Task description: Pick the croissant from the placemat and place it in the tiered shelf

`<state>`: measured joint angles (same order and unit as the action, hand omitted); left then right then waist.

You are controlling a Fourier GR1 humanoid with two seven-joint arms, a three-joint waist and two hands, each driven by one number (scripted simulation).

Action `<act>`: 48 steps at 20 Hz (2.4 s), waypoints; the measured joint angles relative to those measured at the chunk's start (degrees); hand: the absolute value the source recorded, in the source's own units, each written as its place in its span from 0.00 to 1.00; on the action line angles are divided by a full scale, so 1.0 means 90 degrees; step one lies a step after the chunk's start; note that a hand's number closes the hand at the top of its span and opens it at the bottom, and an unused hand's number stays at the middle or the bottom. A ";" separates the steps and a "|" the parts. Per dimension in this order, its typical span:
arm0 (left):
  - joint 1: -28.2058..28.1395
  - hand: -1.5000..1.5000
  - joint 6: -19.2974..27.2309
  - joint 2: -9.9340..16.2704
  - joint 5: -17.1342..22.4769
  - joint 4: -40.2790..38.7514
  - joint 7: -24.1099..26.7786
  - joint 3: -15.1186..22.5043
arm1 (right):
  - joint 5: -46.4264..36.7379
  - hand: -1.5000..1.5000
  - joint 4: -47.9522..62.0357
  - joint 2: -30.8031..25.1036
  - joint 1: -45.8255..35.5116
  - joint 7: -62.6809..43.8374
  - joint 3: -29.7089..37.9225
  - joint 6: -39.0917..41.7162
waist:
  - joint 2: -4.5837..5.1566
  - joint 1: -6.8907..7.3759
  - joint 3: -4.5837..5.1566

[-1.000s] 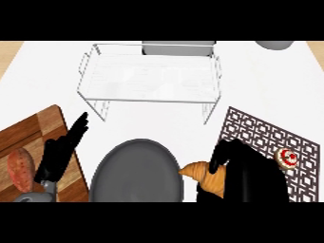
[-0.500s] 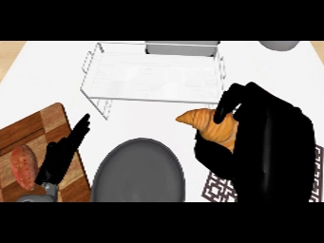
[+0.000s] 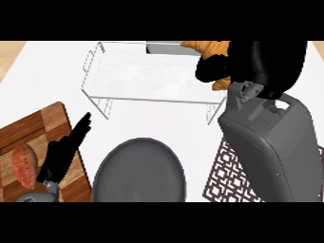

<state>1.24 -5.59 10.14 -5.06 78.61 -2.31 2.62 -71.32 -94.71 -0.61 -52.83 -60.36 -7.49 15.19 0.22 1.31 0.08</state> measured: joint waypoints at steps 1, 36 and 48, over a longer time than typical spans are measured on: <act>-0.0012 0.50 0.0013 -0.0018 -0.0026 0.0018 0.0010 0.0024 | -0.0002 1.00 0.0401 0.0000 -0.0203 0.0098 0.0155 -0.0089 | 0.0005 0.0012 -0.0002; 0.0225 0.50 -0.0109 -0.0070 -0.0079 -0.0188 0.0015 -0.0074 | 0.4399 0.00 0.5817 0.0059 -0.2016 0.3980 0.3145 -0.6308 | 0.0040 0.0149 -0.0010; -0.0336 0.50 0.0116 -0.0103 -0.0057 0.0092 -0.0050 -0.0234 | 0.3666 0.00 0.3473 -0.0388 -0.0168 0.2959 0.3052 -0.6897 | -0.0184 -0.0479 -0.0007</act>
<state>-1.79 -4.54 9.21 -5.58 79.43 -2.77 0.52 -38.32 -63.45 -4.10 -54.34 -33.73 19.97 -46.89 -1.43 -3.00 0.02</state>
